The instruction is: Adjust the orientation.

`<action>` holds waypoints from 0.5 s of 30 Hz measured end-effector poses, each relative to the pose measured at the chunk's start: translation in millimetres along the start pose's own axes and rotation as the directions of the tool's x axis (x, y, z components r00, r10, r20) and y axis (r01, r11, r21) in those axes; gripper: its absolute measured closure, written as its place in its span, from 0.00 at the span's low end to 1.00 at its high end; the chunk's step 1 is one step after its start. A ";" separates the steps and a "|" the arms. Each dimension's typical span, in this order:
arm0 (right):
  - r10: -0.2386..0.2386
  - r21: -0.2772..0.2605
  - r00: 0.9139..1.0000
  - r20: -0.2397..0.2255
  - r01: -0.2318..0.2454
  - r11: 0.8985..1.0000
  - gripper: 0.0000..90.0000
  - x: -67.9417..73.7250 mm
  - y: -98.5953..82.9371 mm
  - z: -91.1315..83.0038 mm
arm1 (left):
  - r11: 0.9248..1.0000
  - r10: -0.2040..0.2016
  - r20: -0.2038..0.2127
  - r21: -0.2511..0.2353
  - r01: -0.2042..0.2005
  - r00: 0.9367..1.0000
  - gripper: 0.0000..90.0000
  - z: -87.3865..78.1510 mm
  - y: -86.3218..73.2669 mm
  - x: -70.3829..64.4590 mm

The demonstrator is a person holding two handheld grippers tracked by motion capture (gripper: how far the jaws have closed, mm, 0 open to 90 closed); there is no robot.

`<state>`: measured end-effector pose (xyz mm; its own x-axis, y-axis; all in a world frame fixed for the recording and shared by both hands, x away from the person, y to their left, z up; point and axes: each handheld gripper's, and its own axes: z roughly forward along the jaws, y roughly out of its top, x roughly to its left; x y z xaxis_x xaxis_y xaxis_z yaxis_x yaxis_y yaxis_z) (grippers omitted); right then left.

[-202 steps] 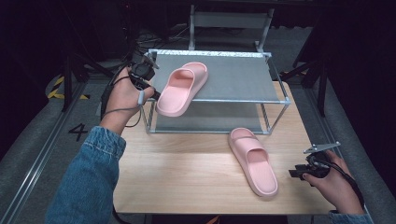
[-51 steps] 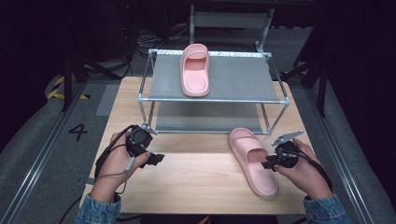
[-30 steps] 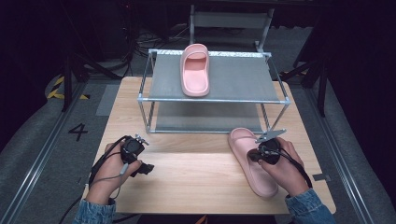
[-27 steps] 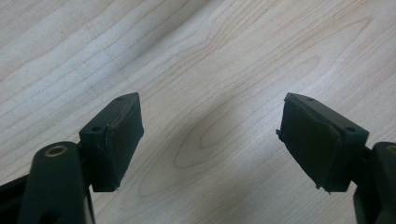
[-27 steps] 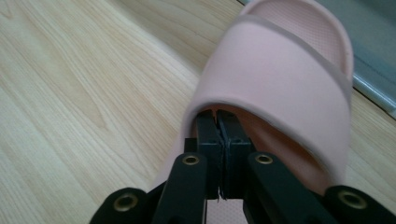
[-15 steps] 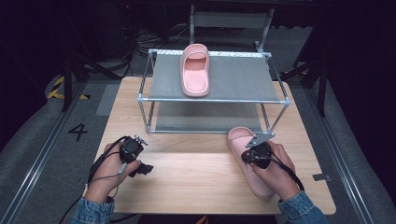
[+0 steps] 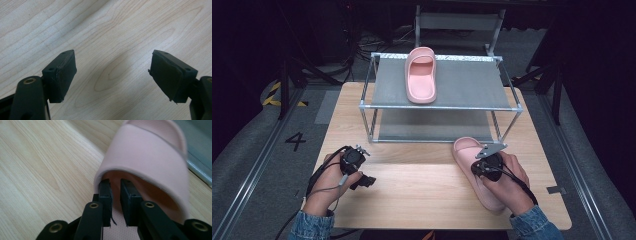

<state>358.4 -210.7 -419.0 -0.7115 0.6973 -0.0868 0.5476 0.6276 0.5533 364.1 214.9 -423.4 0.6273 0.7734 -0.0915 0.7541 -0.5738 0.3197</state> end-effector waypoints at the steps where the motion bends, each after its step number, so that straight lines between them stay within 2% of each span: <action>1: 0.001 0.003 1.000 0.003 -0.001 1.000 0.87 -0.5 -0.5 -0.1 | 1.000 0.002 0.000 0.000 -0.002 1.000 0.24 0.0 -0.1 0.5; 8: 0.013 -0.001 1.000 -0.010 -0.013 1.000 0.85 -1.2 -2.1 -6.3 | 1.000 -0.004 0.002 -0.005 0.004 1.000 0.24 -1.2 -1.7 2.3; 12: 0.019 -0.005 0.999 -0.035 -0.019 1.000 0.84 0.1 -1.0 -14.0 | 1.000 -0.010 -0.003 -0.008 0.010 1.000 0.24 -2.4 -2.5 3.6; 15: 0.016 -0.001 0.999 -0.048 -0.016 1.000 0.85 2.4 1.3 -11.4 | 1.000 -0.011 0.000 -0.005 0.011 1.000 0.24 -1.3 -3.0 3.1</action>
<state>352.4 -212.1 -409.0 -0.7228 0.6900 -0.0384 0.5585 0.6160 0.5556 363.5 219.4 -423.4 0.6192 0.7795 -0.0952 0.7597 -0.5639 0.3238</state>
